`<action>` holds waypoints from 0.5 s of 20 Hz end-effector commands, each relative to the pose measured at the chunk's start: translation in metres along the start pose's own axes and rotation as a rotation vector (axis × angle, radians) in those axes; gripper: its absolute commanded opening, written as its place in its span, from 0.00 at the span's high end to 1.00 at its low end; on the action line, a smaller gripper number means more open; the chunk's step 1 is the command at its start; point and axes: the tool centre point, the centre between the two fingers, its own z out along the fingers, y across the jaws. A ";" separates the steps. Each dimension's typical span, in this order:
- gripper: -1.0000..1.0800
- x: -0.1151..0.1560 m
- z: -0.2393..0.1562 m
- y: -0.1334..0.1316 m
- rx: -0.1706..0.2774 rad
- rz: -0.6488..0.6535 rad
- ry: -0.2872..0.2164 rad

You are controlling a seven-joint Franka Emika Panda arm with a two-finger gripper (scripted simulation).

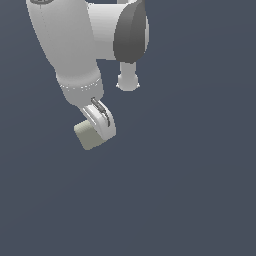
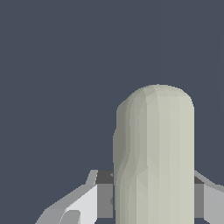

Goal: Pick up the object and move it to a goal position.

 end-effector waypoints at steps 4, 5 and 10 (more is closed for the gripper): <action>1.00 0.022 -0.052 0.012 -0.001 -0.001 0.000; 1.00 0.026 -0.060 0.014 -0.001 -0.001 0.000; 1.00 0.042 -0.094 0.021 -0.001 -0.001 0.000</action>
